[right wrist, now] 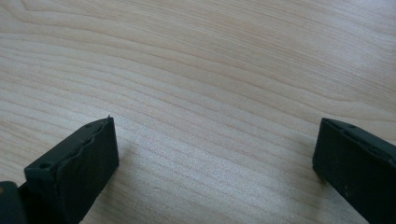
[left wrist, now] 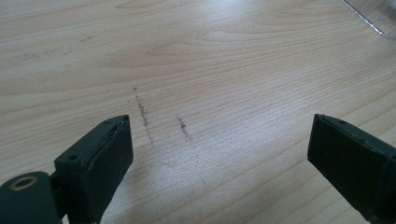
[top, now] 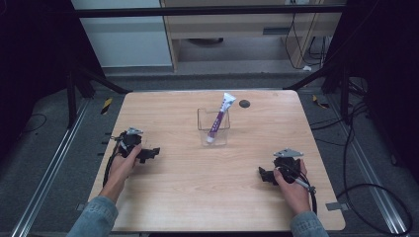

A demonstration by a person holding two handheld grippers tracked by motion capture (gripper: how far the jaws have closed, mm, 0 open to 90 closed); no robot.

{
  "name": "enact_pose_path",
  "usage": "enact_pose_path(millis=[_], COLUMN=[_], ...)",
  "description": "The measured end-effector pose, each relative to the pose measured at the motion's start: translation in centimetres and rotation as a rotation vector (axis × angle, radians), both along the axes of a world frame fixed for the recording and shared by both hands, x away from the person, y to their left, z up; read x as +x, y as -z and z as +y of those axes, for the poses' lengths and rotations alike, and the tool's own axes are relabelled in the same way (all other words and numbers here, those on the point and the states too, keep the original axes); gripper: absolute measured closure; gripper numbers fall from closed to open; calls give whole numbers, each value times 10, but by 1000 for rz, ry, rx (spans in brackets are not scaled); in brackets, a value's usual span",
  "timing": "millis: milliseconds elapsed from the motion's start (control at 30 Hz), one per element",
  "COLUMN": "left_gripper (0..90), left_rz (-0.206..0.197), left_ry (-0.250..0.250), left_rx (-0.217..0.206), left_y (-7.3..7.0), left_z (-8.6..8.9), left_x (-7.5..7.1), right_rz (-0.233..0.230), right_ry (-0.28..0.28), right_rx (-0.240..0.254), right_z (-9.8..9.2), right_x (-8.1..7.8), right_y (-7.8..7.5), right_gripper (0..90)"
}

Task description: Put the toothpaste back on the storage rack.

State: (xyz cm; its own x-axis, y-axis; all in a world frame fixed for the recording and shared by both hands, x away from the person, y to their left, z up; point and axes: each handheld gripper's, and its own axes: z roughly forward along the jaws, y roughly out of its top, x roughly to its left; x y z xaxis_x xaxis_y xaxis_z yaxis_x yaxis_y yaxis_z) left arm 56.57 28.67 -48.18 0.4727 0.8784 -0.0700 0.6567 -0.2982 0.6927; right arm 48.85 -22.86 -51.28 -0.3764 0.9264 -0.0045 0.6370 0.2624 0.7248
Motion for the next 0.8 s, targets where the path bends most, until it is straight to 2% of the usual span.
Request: enact_pose_path(millis=[133,233,333,567,800], left_gripper=[62,61,61,61,60], left_rz=[-10,-15,-33,-79,-75], left_ry=[13,26,28,16,5], left_rx=[8,-6,24,7,7], left_y=[5,9,13,17,24], left_z=[-4,-6,-8,-10,-15], left_x=[0,0,2,6,11], right_rz=[0,0,0,0,0], right_ry=[0,0,0,0,0], right_rx=[0,0,0,-2,0], right_z=[0,0,0,0,0], right_x=[0,0,0,0,0], right_y=[0,0,0,0,0], right_gripper=[6,6,6,6,6])
